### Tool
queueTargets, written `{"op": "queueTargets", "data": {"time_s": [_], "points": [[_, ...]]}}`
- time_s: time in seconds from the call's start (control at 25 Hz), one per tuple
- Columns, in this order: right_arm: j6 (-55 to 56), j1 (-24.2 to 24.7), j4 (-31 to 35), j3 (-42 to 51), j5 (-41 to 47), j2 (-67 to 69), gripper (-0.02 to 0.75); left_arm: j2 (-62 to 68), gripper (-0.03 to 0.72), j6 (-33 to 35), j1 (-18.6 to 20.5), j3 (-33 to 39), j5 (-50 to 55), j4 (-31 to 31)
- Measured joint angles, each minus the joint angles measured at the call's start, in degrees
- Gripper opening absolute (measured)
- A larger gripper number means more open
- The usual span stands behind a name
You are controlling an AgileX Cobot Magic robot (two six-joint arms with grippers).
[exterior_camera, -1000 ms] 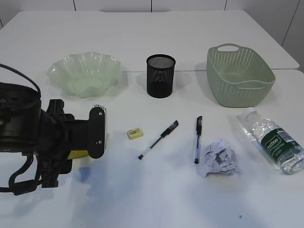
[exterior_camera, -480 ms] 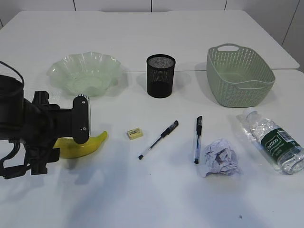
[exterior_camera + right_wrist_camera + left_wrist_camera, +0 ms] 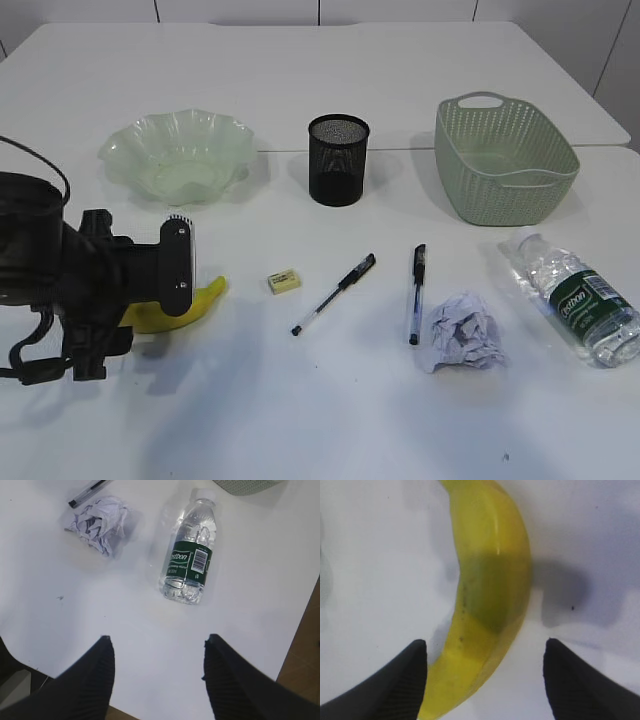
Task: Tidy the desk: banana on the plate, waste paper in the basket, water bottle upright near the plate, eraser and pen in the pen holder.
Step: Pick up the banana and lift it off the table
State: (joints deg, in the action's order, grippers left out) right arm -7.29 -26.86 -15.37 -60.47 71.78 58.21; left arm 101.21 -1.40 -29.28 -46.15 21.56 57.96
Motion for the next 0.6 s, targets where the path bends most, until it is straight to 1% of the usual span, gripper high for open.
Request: {"op": "queueTargets", "data": {"time_s": [0.6], "points": [[0.1,0.0,0.0,0.0,0.0,0.0,0.430,3.4,0.512,0.0,0.0,-0.1,-5.6,0.1]]}}
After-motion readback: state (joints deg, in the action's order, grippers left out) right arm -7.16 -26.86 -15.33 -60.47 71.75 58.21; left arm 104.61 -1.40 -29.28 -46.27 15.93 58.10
